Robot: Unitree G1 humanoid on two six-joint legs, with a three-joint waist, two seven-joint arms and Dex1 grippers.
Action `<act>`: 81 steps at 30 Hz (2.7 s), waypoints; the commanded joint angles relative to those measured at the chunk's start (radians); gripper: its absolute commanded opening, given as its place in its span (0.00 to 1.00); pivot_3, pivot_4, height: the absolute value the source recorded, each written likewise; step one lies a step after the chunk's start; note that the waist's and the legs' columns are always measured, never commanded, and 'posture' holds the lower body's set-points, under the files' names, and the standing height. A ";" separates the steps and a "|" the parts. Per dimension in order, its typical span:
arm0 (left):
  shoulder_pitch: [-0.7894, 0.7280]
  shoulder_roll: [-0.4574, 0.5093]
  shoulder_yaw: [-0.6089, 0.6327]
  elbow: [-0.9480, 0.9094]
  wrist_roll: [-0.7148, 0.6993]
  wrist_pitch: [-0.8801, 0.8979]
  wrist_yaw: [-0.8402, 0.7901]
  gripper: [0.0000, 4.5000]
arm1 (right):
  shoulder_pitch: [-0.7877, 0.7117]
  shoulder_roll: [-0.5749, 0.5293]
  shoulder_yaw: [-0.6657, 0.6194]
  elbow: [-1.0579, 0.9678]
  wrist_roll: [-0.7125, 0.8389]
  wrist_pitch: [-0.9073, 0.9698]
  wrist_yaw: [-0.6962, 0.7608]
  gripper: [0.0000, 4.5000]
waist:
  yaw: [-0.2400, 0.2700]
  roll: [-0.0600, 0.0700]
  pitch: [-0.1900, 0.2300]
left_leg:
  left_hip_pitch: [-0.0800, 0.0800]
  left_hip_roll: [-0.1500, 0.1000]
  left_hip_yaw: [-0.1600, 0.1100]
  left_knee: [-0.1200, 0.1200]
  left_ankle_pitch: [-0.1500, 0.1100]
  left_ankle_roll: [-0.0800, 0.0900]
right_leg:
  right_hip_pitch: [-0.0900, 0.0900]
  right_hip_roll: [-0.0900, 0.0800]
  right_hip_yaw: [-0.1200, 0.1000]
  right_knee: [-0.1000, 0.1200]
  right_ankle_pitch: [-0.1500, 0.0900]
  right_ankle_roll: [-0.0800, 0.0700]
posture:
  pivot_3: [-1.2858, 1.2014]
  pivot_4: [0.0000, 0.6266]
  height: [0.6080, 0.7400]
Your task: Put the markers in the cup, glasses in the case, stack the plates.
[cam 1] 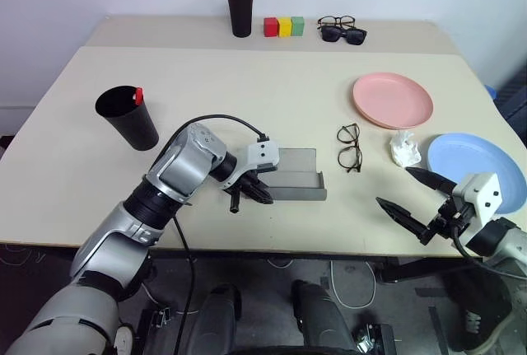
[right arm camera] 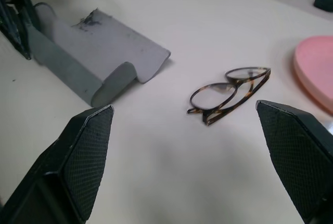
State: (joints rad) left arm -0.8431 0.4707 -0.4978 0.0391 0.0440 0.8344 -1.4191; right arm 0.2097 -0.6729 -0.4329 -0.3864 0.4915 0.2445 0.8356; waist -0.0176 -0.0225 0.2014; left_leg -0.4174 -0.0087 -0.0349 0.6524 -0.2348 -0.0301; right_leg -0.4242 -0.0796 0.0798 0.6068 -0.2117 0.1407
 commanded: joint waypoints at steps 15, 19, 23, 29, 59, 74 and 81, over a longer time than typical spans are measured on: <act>0.005 -0.048 0.228 -0.130 -0.219 -0.103 0.203 0.99 | -0.333 -0.122 0.106 0.222 0.051 0.350 -0.016 1.00 | -0.005 0.000 0.000 | 0.004 0.000 0.001 0.001 0.000 0.000 | 0.000 0.000 0.001 0.005 0.000 0.000 | 0.52 0.24 1.00; 0.094 -0.001 0.266 -0.184 -0.242 -0.218 0.211 0.99 | -0.494 -0.124 0.187 0.391 0.024 0.373 0.040 1.00 | -0.009 0.001 -0.001 | 0.006 0.001 0.002 -0.002 0.000 0.000 | 0.001 0.000 0.001 0.005 0.001 0.001 | 0.52 0.24 1.00; 0.197 0.000 0.325 -0.220 -0.253 -0.375 0.286 0.99 | -0.622 -0.112 0.264 0.536 -0.008 0.369 0.094 1.00 | -0.005 0.001 0.000 | 0.007 0.001 0.002 -0.002 0.000 0.000 | 0.001 0.000 0.002 0.006 0.001 0.002 | 0.52 0.24 1.00; 0.372 0.002 0.422 -0.223 -0.313 -0.542 0.329 0.99 | -0.773 -0.060 0.353 0.744 -0.072 0.317 0.151 1.00 | -0.003 0.001 0.000 | 0.007 0.000 0.002 -0.002 0.000 0.000 | 0.002 0.000 0.001 0.005 0.001 0.003 | 0.52 0.24 1.00; 0.561 0.130 0.511 -0.381 -0.539 -0.464 0.371 1.00 | -1.048 0.072 0.423 1.152 -0.231 0.213 0.273 0.03 | -0.029 0.002 -0.001 | 0.008 0.001 0.002 -0.002 0.000 0.000 | 0.002 0.000 0.001 0.006 0.002 0.003 | 0.52 0.24 1.00; 0.580 0.124 0.506 -0.329 -0.518 -0.522 0.376 1.00 | -1.035 0.062 0.382 1.040 -0.205 0.175 0.285 0.01 | -0.029 0.002 -0.001 | 0.009 0.000 0.002 -0.002 0.000 0.000 | 0.004 0.000 0.001 0.006 0.002 0.002 | 0.52 0.24 1.00; 0.574 0.118 0.502 -0.288 -0.522 -0.547 0.367 1.00 | -0.988 0.050 0.384 0.645 -0.061 0.376 0.345 0.01 | -0.029 0.002 0.000 | 0.009 0.001 0.002 -0.003 0.000 0.000 | 0.003 0.000 0.001 0.006 0.002 0.003 | 0.52 0.24 1.00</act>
State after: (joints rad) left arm -0.2676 0.5878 -0.0070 -0.2436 -0.4681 0.3089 -1.0447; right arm -0.7816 -0.6084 -0.0327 0.3753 0.3723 0.5699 1.1576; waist -0.0466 -0.0205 0.2009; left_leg -0.4087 -0.0079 -0.0336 0.6490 -0.2345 -0.0304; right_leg -0.4216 -0.0793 0.0808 0.6129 -0.2102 0.1432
